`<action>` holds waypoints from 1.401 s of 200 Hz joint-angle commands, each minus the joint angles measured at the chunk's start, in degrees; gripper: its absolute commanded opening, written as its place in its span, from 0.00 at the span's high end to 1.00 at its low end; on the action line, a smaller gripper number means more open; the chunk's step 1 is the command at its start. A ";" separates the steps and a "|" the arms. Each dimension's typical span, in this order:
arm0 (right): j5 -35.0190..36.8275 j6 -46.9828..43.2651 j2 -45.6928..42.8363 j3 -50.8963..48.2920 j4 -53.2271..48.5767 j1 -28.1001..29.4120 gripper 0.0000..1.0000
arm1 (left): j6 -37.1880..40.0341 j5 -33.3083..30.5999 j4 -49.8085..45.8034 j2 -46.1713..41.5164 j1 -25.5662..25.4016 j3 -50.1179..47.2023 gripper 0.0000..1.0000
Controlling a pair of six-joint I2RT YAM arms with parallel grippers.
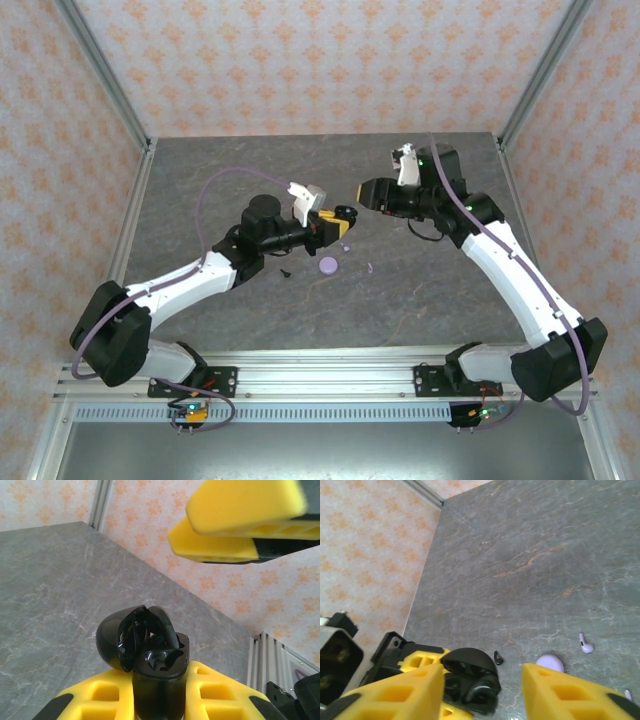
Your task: Insert the wireless bluetooth earbuds into the charging case
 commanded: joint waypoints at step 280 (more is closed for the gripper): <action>-6.12 -0.40 3.67 1.81 -3.20 2.03 0.84 | 1.46 2.86 2.57 -2.16 -0.68 1.10 0.90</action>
